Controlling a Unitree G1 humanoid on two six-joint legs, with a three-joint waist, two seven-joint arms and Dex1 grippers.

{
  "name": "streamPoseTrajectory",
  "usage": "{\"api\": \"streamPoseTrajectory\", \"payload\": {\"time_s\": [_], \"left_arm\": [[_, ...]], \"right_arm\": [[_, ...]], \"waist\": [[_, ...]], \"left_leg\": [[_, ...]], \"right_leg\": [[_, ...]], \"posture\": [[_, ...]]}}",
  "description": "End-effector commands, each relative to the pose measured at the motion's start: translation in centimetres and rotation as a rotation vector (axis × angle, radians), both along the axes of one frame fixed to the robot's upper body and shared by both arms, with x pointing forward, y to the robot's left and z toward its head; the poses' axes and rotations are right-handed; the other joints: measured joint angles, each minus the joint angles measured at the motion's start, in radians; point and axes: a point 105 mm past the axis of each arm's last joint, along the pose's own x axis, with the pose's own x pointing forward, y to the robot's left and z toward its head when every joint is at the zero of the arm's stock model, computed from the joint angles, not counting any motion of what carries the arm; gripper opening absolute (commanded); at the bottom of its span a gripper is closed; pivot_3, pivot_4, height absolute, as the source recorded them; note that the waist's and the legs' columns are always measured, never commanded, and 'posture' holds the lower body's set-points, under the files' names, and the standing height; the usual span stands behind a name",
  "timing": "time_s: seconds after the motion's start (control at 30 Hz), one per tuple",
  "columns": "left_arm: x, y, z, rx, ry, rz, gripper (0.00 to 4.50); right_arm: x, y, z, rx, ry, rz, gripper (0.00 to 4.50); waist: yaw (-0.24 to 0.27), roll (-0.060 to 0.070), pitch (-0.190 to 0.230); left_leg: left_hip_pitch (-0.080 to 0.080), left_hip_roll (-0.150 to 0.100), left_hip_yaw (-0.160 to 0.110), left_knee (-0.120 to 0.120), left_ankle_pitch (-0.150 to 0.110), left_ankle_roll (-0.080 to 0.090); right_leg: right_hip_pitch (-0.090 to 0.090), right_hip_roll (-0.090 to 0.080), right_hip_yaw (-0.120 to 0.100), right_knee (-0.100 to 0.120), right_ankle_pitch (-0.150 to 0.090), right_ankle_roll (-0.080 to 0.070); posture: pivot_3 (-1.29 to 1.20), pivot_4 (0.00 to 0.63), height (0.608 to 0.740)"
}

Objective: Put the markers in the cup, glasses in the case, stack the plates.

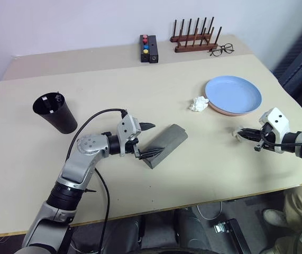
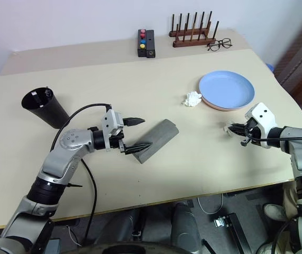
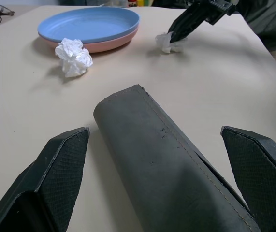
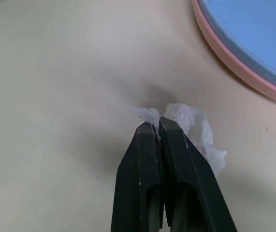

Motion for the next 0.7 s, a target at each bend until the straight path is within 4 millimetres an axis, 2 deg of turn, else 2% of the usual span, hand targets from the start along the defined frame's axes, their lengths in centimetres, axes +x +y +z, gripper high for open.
{"api": "streamPoseTrajectory", "payload": {"time_s": [0.03, 0.3, 0.7], "left_arm": [[0.01, -0.06, 1.03, -0.009, -0.051, -0.009, 4.50], [0.03, -0.20, 1.00, -0.011, -0.051, -0.012, 4.50], [0.01, -0.24, 1.06, -0.011, -0.053, -0.012, 4.50]], "right_arm": [[0.32, 0.02, 2.11, 0.013, -0.078, 0.005, 0.03], [0.29, 0.08, 3.04, 0.015, -0.100, 0.006, 0.03], [0.34, -0.07, 2.92, 0.011, -0.099, 0.007, 0.03]], "waist": [[0.000, 0.000, 0.000], [0.001, 0.000, 0.000], [0.017, 0.000, 0.000]], "left_leg": [[0.000, 0.000, 0.000, 0.000, 0.000, 0.000], [0.000, 0.000, 0.000, 0.000, 0.000, 0.000], [0.000, 0.000, 0.000, 0.000, 0.000, 0.000]], "right_leg": [[0.000, 0.000, 0.000, 0.000, 0.000, 0.000], [0.000, 0.000, 0.000, 0.000, 0.000, 0.000], [0.000, 0.000, 0.000, 0.000, 0.000, 0.000]], "posture": [[0.00, 0.150, 0.740], [0.00, 0.150, 0.740], [0.00, 0.150, 0.740]]}}
